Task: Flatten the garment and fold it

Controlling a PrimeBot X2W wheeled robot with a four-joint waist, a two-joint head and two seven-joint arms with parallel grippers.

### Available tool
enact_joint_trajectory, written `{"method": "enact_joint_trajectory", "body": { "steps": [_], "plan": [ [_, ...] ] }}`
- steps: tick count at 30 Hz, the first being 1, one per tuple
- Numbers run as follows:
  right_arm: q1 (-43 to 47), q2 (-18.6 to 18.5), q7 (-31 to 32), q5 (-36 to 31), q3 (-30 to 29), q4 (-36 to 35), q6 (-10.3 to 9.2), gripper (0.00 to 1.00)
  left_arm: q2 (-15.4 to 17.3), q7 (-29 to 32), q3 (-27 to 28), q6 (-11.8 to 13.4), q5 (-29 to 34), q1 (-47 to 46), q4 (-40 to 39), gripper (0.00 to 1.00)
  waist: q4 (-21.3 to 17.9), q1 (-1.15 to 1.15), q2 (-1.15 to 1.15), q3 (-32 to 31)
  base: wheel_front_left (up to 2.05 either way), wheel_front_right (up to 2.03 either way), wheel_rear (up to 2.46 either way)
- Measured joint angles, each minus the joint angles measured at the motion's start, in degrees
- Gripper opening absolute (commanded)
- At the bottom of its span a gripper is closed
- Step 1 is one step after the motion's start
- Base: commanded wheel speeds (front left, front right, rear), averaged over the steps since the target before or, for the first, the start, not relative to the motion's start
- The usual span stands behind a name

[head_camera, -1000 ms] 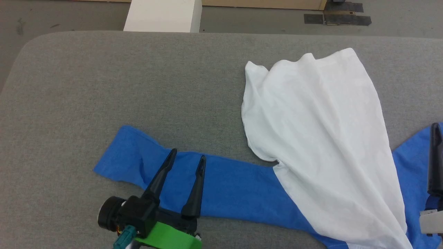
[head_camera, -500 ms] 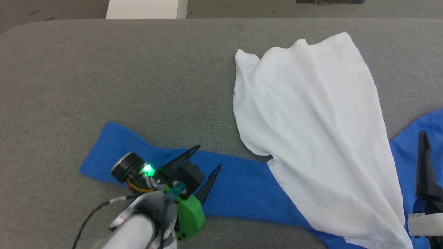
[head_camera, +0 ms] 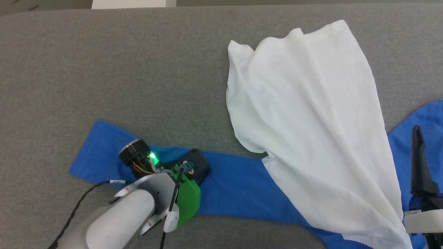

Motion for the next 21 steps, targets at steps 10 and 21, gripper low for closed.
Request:
{"method": "enact_joint_trajectory", "body": {
  "steps": [10, 21],
  "plan": [
    [0.1, 0.0, 1.4, 0.0, -0.2, -1.6, 0.00, 1.00, 0.9, -8.0, 3.3, 3.9, -5.5, 0.3, 1.4, 0.00, 1.3, 0.00, 0.00, -0.8, 0.00, 0.00, 0.00],
    [0.2, 0.0, 1.9, 0.5, 0.0, -2.9, 0.00, 1.00, 9.1, -5.1, 16.6, 10.5, -13.9, -1.0, -12.7, 0.00, 2.0, 0.00, 0.00, 3.0, 0.00, 0.00, 0.00]
  ]
}}
